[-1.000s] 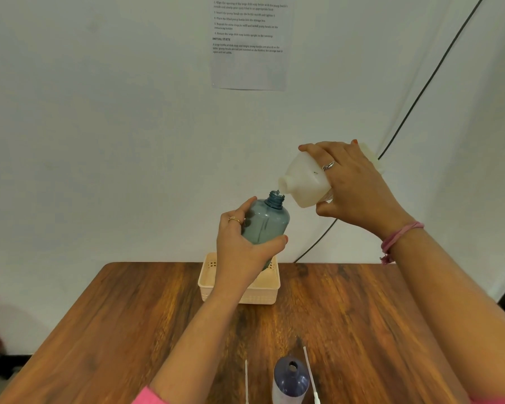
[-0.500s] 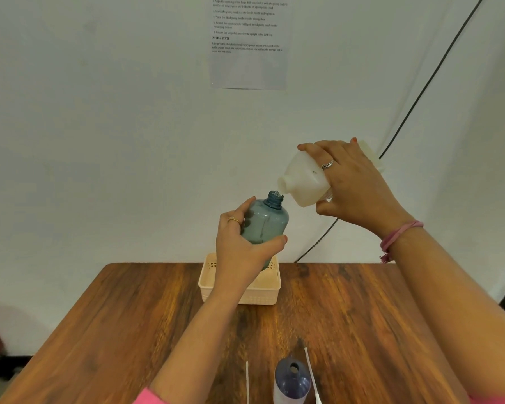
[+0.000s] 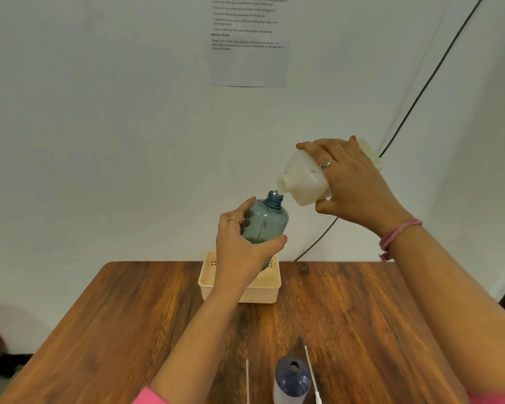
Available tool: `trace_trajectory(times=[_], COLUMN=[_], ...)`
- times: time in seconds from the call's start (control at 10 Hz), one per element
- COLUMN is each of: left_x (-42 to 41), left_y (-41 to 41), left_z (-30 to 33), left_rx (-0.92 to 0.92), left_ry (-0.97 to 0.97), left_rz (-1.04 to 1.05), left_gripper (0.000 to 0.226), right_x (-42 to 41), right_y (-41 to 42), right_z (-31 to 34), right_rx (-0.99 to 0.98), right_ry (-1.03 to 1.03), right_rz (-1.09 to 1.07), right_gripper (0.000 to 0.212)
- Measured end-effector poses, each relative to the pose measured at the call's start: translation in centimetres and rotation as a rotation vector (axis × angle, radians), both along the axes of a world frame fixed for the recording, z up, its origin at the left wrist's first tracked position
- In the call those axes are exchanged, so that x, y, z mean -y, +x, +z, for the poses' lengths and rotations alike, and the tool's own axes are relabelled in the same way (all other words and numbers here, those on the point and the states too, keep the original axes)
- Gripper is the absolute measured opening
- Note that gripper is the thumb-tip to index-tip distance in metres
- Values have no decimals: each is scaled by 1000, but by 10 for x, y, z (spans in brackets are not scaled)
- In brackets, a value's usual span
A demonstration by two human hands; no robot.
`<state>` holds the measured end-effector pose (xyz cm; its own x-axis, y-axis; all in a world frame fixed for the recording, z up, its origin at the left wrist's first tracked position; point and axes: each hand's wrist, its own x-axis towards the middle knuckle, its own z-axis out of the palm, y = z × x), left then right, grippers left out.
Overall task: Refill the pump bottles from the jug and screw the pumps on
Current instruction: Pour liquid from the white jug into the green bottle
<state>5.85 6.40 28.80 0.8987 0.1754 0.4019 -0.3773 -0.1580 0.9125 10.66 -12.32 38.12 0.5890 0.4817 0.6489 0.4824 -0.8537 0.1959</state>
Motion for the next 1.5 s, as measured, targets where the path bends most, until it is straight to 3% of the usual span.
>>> trace_trajectory(times=[1.5], left_x=[0], left_y=[-1], left_z=[-4], left_rx=[-11], left_ry=[-8], left_rz=[2], left_gripper=[80], right_x=[1], right_y=[-1], right_z=[0], right_rx=[82], right_ry=[-51], right_rz=[-1], right_gripper=[98])
